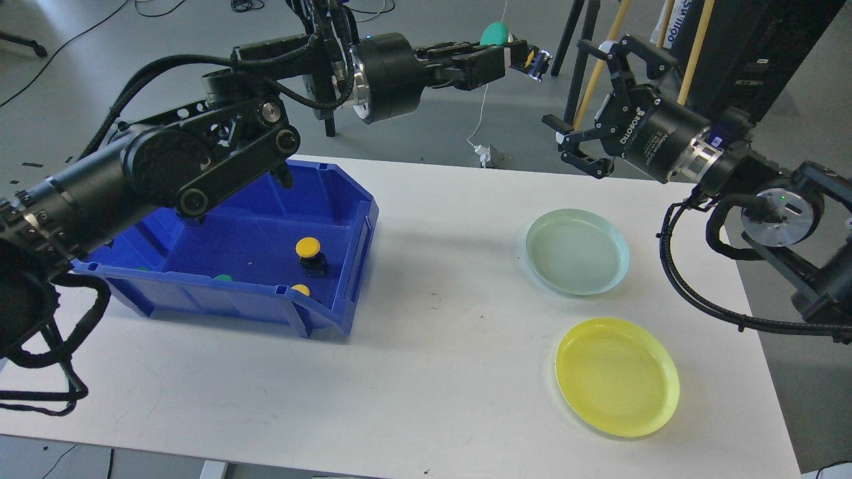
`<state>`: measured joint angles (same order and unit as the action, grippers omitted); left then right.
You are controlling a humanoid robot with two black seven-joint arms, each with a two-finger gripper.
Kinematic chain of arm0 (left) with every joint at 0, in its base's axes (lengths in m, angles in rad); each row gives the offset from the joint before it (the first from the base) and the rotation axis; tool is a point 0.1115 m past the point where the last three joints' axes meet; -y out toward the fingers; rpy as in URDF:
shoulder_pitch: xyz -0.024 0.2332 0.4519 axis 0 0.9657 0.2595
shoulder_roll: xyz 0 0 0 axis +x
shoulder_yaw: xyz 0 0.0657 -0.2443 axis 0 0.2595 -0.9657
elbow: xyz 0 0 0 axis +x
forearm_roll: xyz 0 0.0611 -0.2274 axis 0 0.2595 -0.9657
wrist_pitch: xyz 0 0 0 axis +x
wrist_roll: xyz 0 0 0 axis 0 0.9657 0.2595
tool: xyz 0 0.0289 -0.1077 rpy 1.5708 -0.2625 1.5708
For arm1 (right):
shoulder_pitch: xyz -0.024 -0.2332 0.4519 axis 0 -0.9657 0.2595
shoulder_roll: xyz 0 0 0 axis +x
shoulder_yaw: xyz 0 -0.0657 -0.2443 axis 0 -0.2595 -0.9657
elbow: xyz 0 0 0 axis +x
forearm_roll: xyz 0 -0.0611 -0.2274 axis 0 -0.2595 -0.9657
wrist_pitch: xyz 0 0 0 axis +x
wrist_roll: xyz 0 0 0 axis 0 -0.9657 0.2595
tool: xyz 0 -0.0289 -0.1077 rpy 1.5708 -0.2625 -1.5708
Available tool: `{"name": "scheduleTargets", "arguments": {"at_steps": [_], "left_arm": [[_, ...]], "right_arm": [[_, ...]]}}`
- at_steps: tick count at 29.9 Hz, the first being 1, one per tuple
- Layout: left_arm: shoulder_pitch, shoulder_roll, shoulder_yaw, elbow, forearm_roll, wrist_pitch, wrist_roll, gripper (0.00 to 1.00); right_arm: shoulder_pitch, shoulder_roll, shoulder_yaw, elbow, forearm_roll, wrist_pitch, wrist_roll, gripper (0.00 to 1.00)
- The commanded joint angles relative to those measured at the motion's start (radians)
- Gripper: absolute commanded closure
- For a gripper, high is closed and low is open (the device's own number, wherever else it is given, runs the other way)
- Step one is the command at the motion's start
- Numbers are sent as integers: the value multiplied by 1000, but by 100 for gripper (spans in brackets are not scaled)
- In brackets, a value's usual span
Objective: Pass button and place on color plate
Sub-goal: 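Raise the button and bring the right gripper toward the left gripper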
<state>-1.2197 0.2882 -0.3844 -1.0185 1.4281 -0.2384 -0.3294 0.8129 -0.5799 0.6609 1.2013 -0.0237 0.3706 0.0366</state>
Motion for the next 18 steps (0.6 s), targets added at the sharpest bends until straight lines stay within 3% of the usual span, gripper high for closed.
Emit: {"name": "scheduleTargets", "arguments": {"at_steps": [1, 18], "left_arm": [[0, -10, -1, 1, 23, 4, 0, 74], [0, -34, -1, 8, 25, 18, 1, 74]], "right_arm": [[12, 3, 0, 4, 1, 2, 0, 1], [48, 69, -18, -2, -5, -7, 9, 3]]}}
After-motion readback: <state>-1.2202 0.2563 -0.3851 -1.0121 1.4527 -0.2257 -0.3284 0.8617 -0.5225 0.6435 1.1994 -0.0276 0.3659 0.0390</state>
